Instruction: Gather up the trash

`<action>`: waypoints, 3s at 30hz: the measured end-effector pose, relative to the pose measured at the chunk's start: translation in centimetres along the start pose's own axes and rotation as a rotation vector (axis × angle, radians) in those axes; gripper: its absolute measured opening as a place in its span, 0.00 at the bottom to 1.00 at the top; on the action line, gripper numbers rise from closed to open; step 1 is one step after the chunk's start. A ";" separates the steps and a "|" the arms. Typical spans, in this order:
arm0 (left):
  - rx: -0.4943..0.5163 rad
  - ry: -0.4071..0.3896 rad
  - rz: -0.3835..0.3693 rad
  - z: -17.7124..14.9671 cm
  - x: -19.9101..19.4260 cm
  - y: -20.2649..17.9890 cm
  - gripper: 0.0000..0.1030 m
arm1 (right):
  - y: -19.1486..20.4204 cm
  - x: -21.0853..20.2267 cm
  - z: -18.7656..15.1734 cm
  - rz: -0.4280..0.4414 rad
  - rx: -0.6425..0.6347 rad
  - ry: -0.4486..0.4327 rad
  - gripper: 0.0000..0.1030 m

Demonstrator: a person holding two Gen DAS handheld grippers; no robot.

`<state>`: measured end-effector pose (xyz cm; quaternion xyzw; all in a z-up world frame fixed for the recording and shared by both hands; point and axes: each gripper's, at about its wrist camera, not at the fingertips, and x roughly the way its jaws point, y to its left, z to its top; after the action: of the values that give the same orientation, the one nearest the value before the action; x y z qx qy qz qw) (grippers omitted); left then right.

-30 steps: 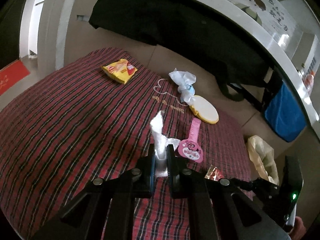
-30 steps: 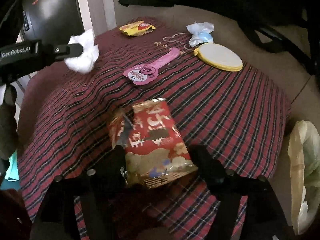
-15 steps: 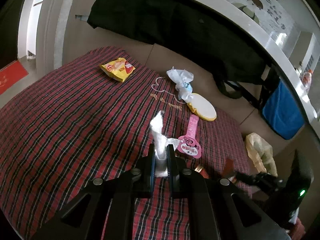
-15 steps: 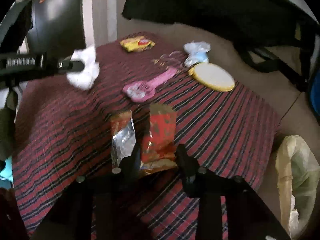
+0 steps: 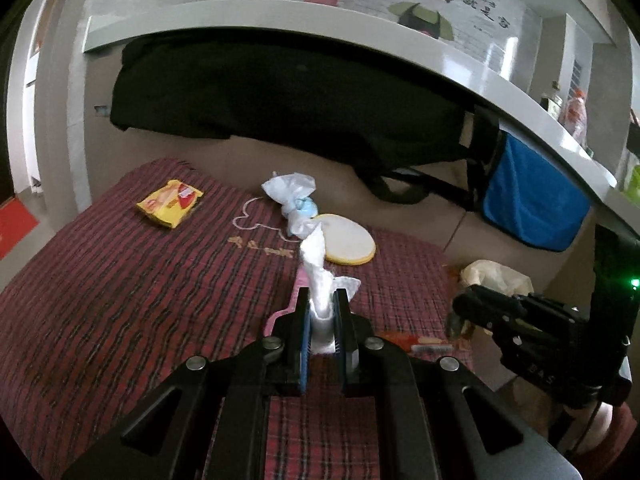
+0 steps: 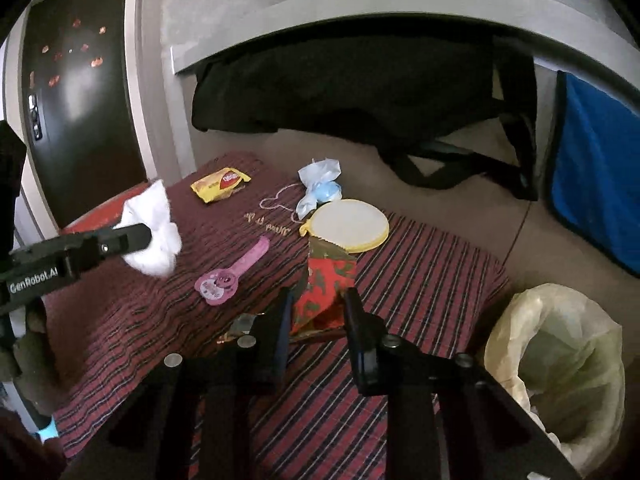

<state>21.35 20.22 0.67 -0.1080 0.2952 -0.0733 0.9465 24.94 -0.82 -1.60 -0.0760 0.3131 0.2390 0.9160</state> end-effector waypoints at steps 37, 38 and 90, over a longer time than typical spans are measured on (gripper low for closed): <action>0.260 -0.239 -0.166 4.0 3.2 -21.5 0.10 | -15.7 -14.4 1.2 -0.323 0.138 -0.305 0.11; 0.261 -0.234 -0.175 3.8 3.5 -22.4 0.10 | -16.6 -14.7 0.7 -0.340 0.151 -0.303 0.11; 0.083 0.043 -0.230 2.4 11.7 -16.3 0.53 | -20.2 -10.8 -3.7 -0.268 0.334 -0.165 0.34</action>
<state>31.05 2.49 0.28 -0.1005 0.2980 -0.1959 0.9288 25.37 -23.78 1.85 0.0554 0.2594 0.0654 0.9619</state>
